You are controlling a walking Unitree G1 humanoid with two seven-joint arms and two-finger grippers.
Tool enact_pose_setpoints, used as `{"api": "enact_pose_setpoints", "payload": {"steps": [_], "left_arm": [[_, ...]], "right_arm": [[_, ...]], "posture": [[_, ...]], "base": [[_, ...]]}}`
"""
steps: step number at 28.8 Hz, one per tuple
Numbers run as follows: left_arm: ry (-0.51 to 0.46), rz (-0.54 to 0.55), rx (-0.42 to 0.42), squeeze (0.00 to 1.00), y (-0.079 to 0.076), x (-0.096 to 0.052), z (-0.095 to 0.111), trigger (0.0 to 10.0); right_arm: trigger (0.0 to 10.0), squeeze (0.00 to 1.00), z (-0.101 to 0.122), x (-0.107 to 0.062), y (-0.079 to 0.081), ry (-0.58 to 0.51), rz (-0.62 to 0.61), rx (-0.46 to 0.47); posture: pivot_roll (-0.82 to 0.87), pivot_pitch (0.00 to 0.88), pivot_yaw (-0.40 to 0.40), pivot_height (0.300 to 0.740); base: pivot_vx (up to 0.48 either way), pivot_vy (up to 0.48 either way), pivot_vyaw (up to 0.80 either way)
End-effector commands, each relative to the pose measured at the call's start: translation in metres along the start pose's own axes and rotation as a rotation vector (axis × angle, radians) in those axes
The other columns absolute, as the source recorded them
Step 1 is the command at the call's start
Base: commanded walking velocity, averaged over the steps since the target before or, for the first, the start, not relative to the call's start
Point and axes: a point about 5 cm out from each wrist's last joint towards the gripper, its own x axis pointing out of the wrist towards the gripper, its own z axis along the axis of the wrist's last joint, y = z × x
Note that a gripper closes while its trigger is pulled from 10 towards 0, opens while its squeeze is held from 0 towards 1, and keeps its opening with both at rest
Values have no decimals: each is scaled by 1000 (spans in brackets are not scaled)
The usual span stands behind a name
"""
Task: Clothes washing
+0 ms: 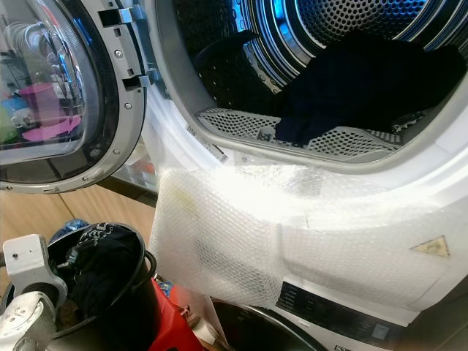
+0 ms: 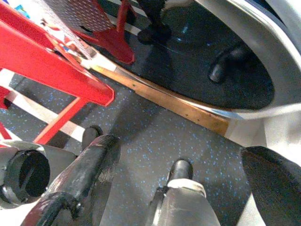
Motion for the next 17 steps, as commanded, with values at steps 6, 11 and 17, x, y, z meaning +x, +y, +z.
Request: {"api": "enact_pose_setpoints", "payload": {"steps": [6, 11, 17], "left_arm": [[96, 37, -148, 1000, 7, -4, -7, 10000], [129, 26, -160, 1000, 4, -2, -12, 10000], [153, -7, -173, 1000, -4, 3, -13, 10000]], "right_arm": [[10000, 0, -3, 0, 4, 3, 17, -10], [10000, 0, -6, -1, 0, 6, 18, -24], [10000, 0, -4, 0, 2, 2, 17, -22]], "posture": [[102, 0, 121, 740], [96, 0, 119, 740], [89, 0, 121, 740]], "base": [[0, 0, 0], [0, 0, 0], [0, 0, 0]]}}
